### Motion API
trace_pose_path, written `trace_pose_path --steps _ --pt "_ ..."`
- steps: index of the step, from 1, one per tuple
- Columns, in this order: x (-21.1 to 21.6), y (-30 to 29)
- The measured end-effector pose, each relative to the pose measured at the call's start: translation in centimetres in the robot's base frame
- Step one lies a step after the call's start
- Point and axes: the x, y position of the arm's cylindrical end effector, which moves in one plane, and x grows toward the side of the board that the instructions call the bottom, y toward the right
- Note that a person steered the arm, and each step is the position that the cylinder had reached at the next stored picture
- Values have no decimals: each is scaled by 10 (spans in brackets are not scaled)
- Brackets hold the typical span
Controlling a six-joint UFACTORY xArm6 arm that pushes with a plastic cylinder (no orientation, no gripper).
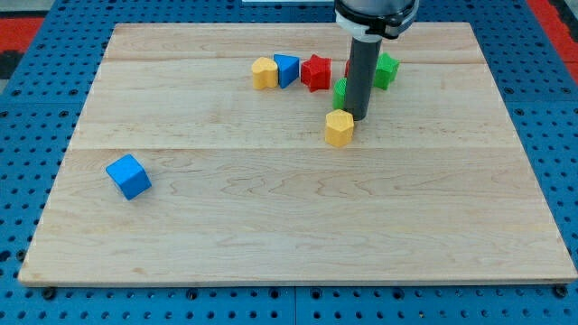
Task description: Slide the yellow hexagon closer to the green circle
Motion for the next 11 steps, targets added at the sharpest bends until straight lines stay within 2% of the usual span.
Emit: trace_pose_path --steps 1,2,3,4,5,6,7,8,10,11 --pt "-15 -6" --pt "-4 -4" --pt "27 51" --pt "66 75" --pt "87 20" --pt "85 -39" --pt "54 -48" --pt "44 -48" --pt "66 -33" --pt "48 -33"
